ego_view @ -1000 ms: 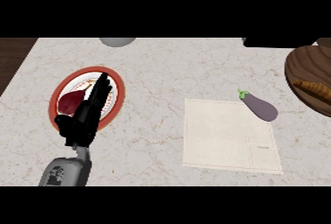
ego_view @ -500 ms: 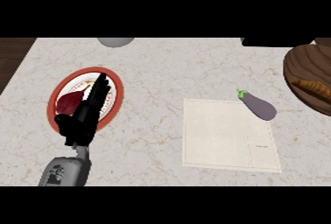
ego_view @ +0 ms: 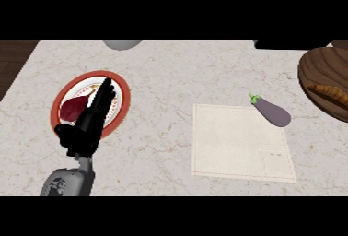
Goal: Pick the croissant from the placemat and place it in the bowl
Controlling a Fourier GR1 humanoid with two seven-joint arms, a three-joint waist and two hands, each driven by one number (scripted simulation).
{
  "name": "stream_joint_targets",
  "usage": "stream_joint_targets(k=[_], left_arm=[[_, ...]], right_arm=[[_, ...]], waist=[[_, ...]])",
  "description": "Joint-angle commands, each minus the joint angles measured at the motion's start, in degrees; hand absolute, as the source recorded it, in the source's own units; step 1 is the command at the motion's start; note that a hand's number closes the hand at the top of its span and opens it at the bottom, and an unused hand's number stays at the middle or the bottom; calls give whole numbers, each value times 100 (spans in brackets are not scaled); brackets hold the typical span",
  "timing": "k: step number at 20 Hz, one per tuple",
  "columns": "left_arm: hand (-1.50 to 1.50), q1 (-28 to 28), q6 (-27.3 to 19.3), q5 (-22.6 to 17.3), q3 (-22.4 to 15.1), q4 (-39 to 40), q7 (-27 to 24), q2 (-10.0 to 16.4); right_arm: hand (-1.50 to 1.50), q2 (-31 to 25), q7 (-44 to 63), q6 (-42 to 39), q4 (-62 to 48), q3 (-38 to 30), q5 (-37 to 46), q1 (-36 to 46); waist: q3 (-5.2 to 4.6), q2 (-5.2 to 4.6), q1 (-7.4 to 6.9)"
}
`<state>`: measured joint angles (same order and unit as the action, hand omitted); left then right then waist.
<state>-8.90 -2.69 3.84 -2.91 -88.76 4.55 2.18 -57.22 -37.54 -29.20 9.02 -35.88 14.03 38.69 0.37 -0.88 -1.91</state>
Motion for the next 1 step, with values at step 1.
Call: stream_joint_targets(k=[1], left_arm=[[0,-102,-157,165,-58,350,-200,-141]], right_arm=[[-150,119,-641,-558,92,35,-21,-330]], waist=[[-3,-4,62]])
